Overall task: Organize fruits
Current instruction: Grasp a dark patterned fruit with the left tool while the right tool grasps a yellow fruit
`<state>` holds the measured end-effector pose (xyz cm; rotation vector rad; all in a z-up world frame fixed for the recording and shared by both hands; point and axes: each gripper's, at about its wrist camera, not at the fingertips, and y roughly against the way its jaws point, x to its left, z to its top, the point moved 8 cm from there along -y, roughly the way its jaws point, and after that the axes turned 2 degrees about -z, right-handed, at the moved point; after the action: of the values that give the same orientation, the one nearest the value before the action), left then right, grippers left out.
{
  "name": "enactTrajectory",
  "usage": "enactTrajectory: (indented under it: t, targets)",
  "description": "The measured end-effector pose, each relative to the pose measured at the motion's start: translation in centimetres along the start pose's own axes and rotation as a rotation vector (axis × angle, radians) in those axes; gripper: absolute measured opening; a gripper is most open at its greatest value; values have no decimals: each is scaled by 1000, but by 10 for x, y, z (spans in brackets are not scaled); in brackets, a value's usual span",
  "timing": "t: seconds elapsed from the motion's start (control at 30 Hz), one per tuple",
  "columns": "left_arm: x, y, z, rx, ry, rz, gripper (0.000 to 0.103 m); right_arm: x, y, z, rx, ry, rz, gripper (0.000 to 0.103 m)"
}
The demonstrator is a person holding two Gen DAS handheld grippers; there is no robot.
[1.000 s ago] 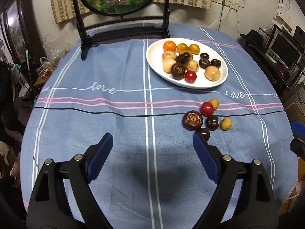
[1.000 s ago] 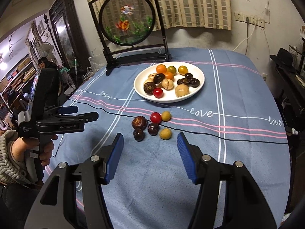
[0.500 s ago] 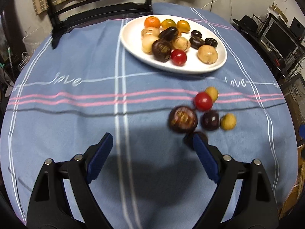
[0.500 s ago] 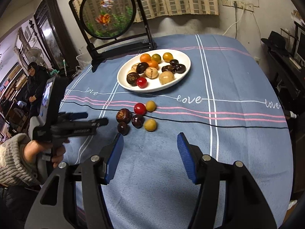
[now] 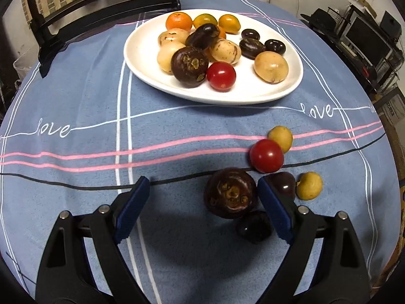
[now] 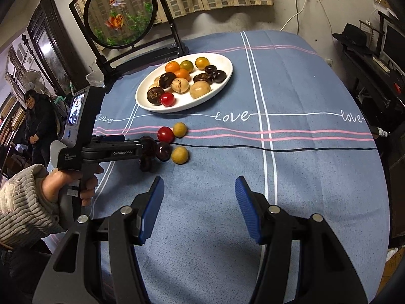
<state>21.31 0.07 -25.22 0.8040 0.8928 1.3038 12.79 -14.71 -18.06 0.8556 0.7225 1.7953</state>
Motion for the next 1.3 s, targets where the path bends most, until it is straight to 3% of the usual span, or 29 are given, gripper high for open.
enactTrajectory:
  t: [0.33, 0.5, 0.6, 0.7, 0.83, 0.9, 1.03, 1.23, 1.3]
  targets:
    - [62, 11, -20, 3, 114, 77, 87, 3, -2, 1, 1, 7, 16, 59]
    - [67, 15, -13, -20, 139, 57, 85, 7, -1, 1, 1, 21, 22, 59]
    - [60, 12, -8, -18, 127, 40, 76, 6, 1, 1, -5, 22, 19, 59]
    - [55, 7, -10, -3, 126, 8, 58, 6, 2, 1, -7, 17, 14, 59]
    - [54, 5, -9, -4, 116, -2, 52, 6, 2, 0, -7, 15, 12, 59]
    - [52, 5, -10, -12, 107, -13, 44, 6, 2, 0, -6, 16, 13, 59]
    - [52, 17, -15, -41, 106, -3, 44, 12, -4, 4, -15, 52, 29, 59]
    - [57, 58, -36, -68, 124, 13, 44, 35, -52, 17, 9, 190, 67, 58]
    - [62, 72, -48, -70, 148, 24, 44, 43, -69, 18, 27, 220, 85, 47]
